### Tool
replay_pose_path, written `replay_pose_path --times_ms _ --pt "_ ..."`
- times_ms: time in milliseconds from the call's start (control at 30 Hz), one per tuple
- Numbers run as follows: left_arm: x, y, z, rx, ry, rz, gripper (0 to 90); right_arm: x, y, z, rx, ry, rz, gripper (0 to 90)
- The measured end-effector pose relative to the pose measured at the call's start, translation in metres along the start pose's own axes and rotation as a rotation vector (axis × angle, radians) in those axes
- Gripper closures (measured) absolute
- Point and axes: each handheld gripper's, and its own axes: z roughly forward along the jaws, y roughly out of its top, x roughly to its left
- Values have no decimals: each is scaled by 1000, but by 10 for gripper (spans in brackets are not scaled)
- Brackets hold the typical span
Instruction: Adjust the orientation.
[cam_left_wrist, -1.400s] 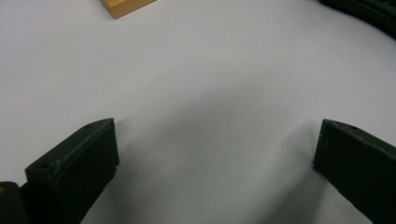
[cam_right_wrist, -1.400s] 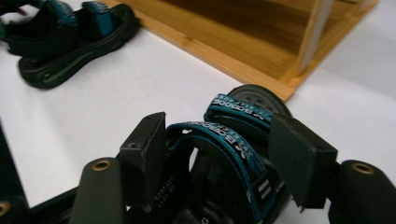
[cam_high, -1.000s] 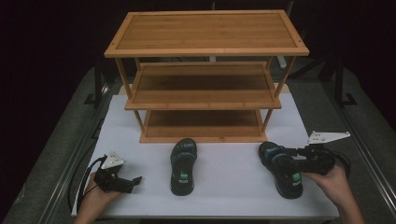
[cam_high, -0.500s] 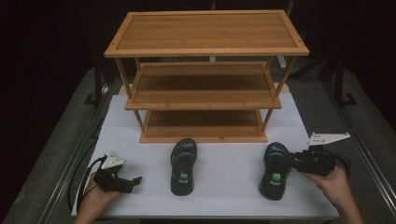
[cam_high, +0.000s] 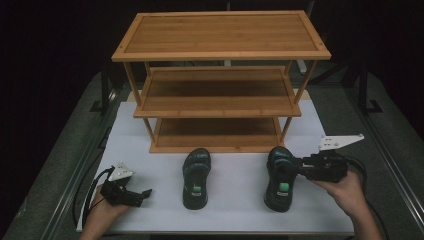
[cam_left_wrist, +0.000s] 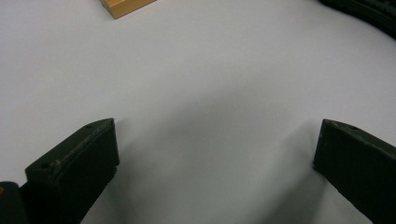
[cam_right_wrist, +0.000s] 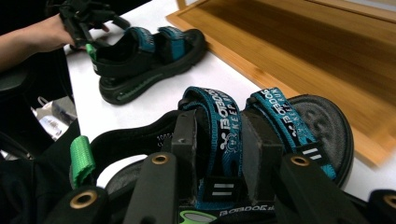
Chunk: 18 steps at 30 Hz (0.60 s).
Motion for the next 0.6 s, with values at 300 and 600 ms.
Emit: replay_pose_path --times_ms 300,600 --pt "0 0 0 1 -1 0 0 11 26 38 26 61 -56 684" --pt "0 0 0 2 0 0 0 19 40 76 55 104 -88 683"
